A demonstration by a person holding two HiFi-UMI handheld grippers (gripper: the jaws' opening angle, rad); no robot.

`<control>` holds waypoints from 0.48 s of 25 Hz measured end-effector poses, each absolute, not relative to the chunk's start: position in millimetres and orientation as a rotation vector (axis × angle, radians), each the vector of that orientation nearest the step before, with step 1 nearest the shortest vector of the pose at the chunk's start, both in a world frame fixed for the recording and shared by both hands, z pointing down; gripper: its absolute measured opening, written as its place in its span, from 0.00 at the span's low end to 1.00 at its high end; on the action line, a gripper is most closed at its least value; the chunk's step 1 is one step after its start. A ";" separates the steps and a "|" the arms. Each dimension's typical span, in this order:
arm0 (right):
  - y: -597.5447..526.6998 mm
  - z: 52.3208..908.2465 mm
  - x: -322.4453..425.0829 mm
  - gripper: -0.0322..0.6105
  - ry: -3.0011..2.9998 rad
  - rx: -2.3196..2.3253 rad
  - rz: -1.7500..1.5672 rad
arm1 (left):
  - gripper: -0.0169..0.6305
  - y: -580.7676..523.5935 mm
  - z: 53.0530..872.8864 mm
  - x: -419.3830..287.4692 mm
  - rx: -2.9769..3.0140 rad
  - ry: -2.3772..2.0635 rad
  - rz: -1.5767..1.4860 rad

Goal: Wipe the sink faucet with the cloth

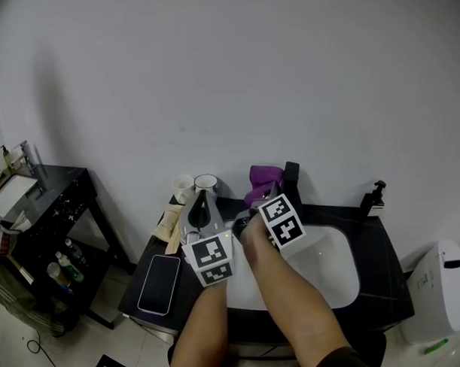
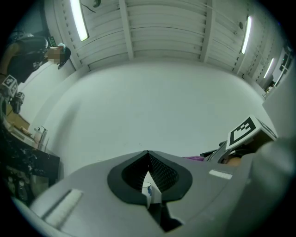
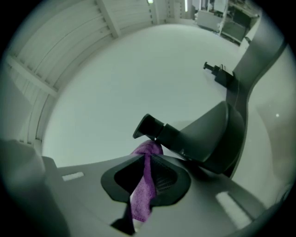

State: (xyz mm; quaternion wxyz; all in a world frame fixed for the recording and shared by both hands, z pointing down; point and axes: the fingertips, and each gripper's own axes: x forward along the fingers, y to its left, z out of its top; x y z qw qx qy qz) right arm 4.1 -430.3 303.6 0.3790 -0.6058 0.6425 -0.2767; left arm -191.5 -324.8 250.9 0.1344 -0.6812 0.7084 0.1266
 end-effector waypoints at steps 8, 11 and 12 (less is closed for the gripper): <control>-448.5 325.1 22.8 0.11 1.422 -1.484 -0.843 | 0.05 -319.1 244.5 -191.8 -1.956 2.038 0.395; -451.3 334.6 26.3 0.11 1.412 -1.493 -0.853 | 0.05 -319.1 243.1 -189.4 -1.955 2.025 0.392; -451.3 336.2 26.6 0.11 1.416 -1.492 -0.846 | 0.05 -318.9 242.9 -189.0 -1.953 2.022 0.390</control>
